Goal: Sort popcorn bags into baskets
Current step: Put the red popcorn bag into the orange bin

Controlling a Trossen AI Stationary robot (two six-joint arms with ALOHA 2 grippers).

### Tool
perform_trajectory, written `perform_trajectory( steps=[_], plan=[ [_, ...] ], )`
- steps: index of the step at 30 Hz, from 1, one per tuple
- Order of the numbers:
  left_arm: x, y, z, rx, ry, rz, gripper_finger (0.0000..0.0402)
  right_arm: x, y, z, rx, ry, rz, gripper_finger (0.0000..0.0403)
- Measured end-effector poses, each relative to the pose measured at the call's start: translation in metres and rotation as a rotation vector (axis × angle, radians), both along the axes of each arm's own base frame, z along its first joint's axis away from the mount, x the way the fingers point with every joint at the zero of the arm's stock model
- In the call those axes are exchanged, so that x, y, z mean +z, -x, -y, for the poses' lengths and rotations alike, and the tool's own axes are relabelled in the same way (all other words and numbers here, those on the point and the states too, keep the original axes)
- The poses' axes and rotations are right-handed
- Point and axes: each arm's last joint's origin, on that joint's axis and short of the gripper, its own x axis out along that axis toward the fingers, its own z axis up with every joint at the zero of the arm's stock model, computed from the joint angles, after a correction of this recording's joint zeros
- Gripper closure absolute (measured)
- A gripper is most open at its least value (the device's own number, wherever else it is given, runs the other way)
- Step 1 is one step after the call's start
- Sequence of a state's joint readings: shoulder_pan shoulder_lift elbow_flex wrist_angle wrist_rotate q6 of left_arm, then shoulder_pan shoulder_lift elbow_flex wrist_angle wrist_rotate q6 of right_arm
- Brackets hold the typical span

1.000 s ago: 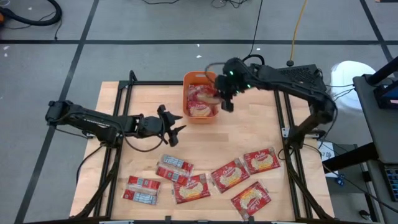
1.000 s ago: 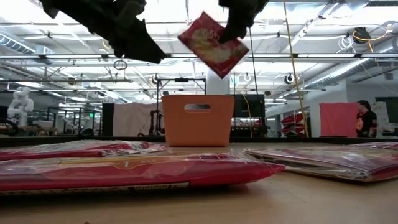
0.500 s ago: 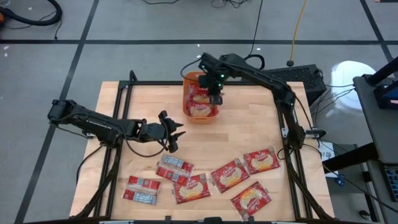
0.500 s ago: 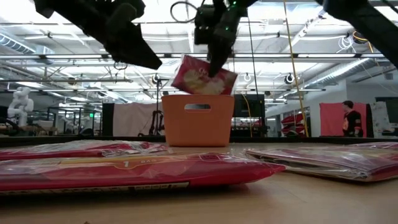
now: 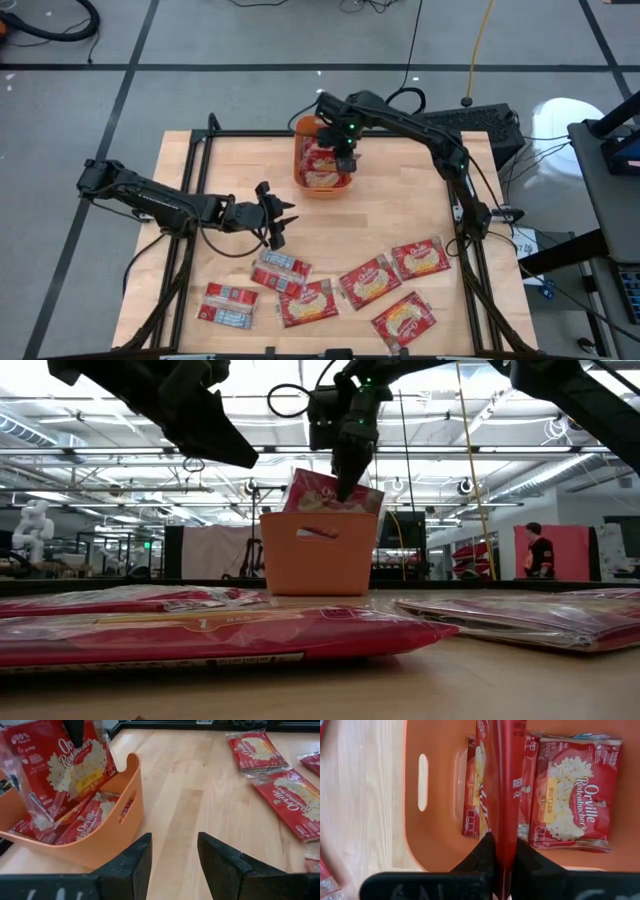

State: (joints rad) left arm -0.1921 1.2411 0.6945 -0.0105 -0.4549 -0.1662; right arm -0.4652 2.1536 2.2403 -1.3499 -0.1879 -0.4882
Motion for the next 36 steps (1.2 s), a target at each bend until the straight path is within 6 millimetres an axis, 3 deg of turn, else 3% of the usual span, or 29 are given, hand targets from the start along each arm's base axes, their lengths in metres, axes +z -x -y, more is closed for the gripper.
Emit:
perform_trajectory(
  steps=[13, 32, 36],
  plan=[
    [0.001, 0.000, 0.000, -0.007, -0.011, 0.003, 0.0241, -0.028, -0.006, -0.010, -0.003, -0.029, -0.051, 0.0361],
    [0.001, 0.000, 0.000, -0.008, -0.016, 0.001, 0.0241, -0.029, -0.011, -0.009, -0.034, -0.021, -0.011, 0.0360],
    [0.001, 0.000, 0.000, -0.009, -0.018, 0.000, 0.0241, -0.037, -0.010, -0.010, -0.058, -0.037, -0.034, 0.0360]
  ],
)
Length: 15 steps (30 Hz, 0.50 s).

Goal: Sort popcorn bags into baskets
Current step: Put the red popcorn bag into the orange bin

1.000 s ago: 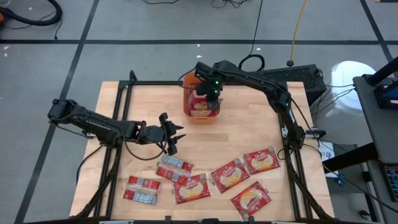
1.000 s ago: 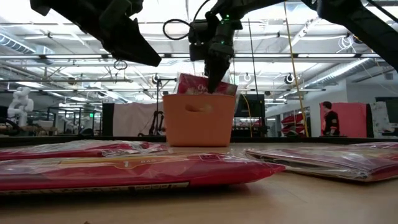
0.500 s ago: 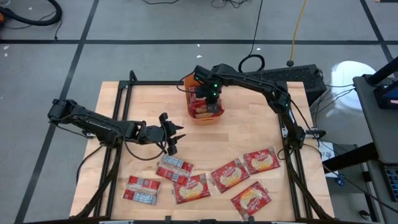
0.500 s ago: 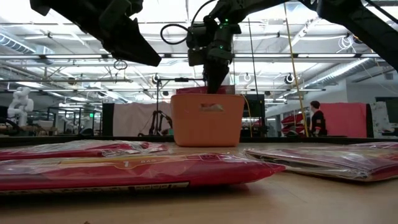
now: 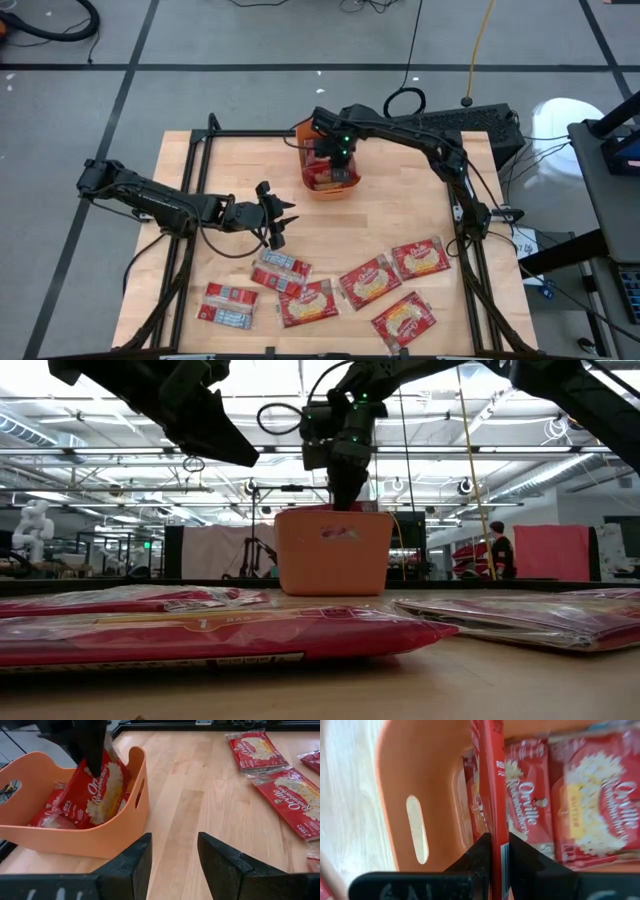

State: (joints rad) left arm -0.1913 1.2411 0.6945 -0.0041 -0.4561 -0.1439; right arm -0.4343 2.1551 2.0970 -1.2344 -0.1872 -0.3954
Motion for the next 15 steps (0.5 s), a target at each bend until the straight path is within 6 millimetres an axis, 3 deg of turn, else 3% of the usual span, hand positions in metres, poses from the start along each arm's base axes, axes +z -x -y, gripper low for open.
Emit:
perform_trajectory(
  steps=[8, 15],
  plan=[
    [0.000, 0.000, 0.000, -0.002, -0.003, -0.001, 0.0241, -0.020, 0.000, -0.002, -0.013, -0.011, -0.031, 0.0359],
    [-0.016, 0.005, -0.001, 0.006, 0.012, 0.003, 0.0241, -0.023, -0.003, 0.002, 0.026, 0.089, -0.012, 0.0359]
  ],
)
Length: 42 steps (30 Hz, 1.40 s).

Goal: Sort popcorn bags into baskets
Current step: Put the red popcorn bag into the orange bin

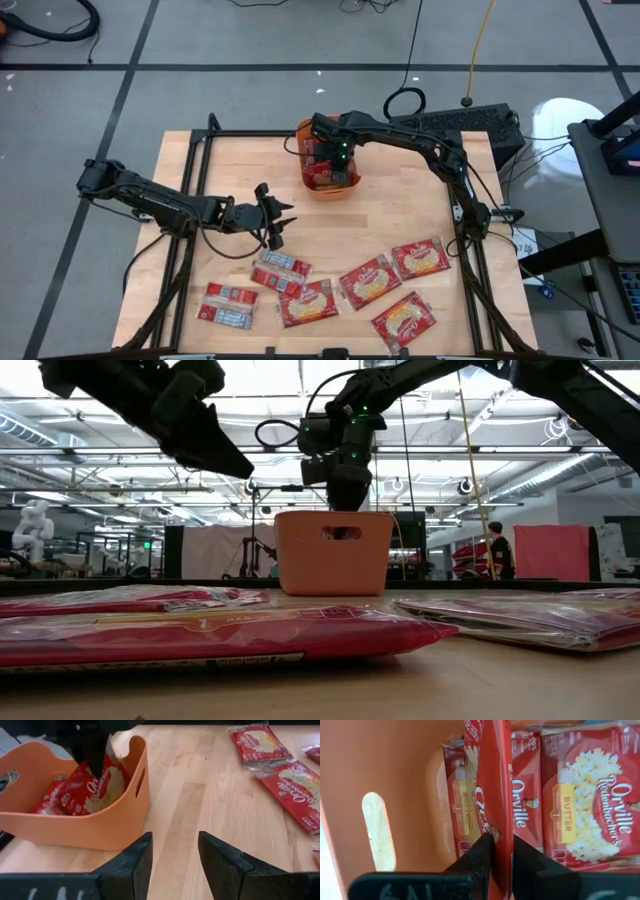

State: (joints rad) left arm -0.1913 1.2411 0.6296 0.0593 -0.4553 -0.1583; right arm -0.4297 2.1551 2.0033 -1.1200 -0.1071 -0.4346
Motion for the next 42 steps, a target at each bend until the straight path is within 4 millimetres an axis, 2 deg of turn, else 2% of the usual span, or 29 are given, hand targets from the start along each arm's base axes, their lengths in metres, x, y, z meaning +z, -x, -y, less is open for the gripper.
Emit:
perform_trajectory(
  steps=[6, 9, 16, 21, 24, 28, 34, 42],
  plan=[
    [-0.006, 0.002, 0.000, 0.003, 0.020, 0.074, 0.0240, 0.000, -0.001, -0.002, 0.025, -0.001, 0.011, 0.0344],
    [-0.004, 0.000, 0.000, -0.006, 0.010, 0.109, 0.0240, 0.001, -0.005, -0.006, 0.028, -0.007, 0.030, 0.0307],
    [0.003, -0.002, 0.000, -0.030, -0.028, 0.170, 0.0240, 0.002, -0.013, -0.007, 0.037, 0.163, 0.030, 0.0194],
    [0.003, -0.002, 0.001, -0.030, -0.027, 0.172, 0.0240, 0.006, -0.015, -0.006, 0.022, 0.192, 0.067, 0.0167],
    [0.003, -0.002, 0.001, -0.031, -0.029, 0.172, 0.0240, 0.007, -0.015, -0.003, 0.008, 0.231, 0.069, 0.0181],
    [0.004, -0.003, 0.000, -0.032, -0.034, 0.171, 0.0240, 0.005, -0.012, 0.008, -0.052, 0.233, 0.085, 0.0226],
    [0.004, -0.003, 0.000, -0.034, -0.039, 0.169, 0.0240, -0.020, -0.007, 0.022, -0.111, 0.189, 0.110, 0.0302],
    [0.004, -0.003, -0.001, -0.036, -0.053, 0.170, 0.0240, -0.047, -0.006, 0.012, -0.130, 0.126, 0.111, 0.0379]
  ],
)
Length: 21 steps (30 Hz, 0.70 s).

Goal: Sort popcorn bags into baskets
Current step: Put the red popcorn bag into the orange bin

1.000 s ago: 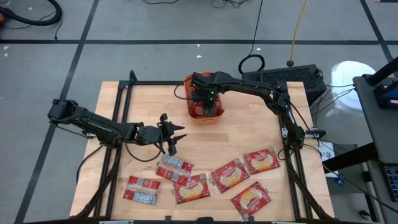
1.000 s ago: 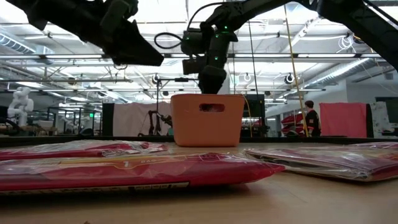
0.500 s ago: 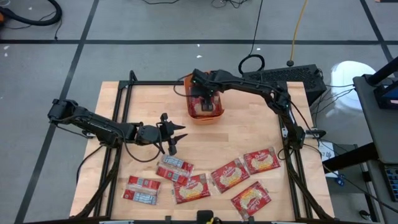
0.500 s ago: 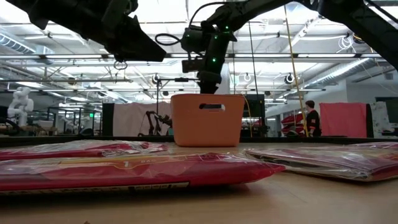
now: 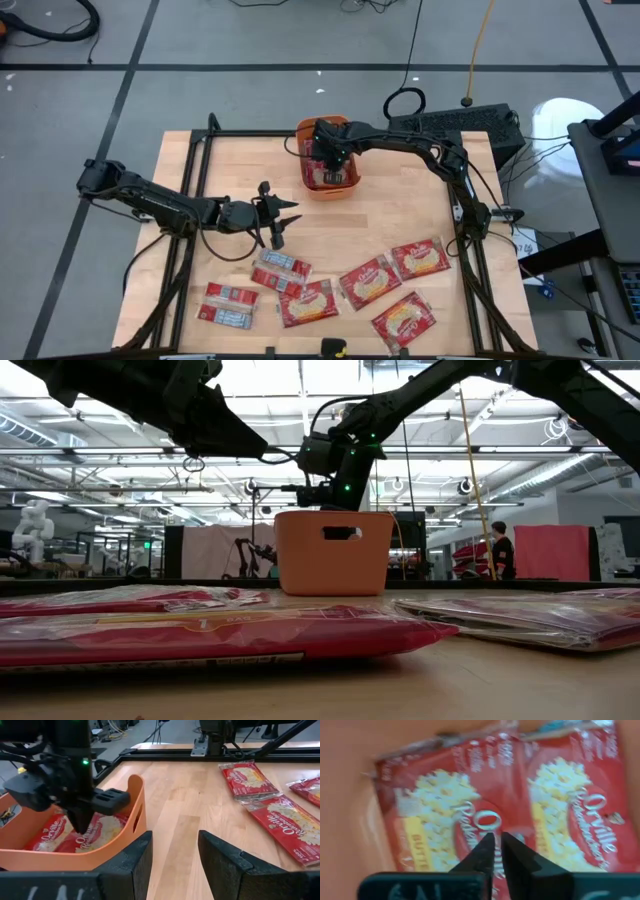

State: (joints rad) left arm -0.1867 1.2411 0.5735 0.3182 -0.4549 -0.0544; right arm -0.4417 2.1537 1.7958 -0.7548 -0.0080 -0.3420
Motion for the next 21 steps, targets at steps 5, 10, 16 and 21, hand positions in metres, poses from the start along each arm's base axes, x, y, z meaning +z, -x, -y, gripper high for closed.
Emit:
perform_trajectory(
  steps=[5, 10, 16, 21],
  plan=[
    [0.001, -0.001, -0.002, 0.011, 0.002, 0.011, 0.0240, -0.016, 0.001, -0.010, 0.023, -0.029, -0.006, 0.0400],
    [0.002, -0.001, -0.002, 0.009, 0.008, 0.028, 0.0240, -0.015, 0.002, -0.018, 0.058, -0.110, -0.004, 0.0395],
    [0.002, -0.001, -0.002, 0.009, 0.015, 0.029, 0.0240, 0.009, 0.003, -0.023, 0.074, -0.099, 0.071, 0.0402],
    [0.003, -0.001, -0.002, 0.009, 0.016, 0.032, 0.0240, 0.030, 0.000, -0.020, 0.051, -0.054, 0.195, 0.0402]
  ],
)
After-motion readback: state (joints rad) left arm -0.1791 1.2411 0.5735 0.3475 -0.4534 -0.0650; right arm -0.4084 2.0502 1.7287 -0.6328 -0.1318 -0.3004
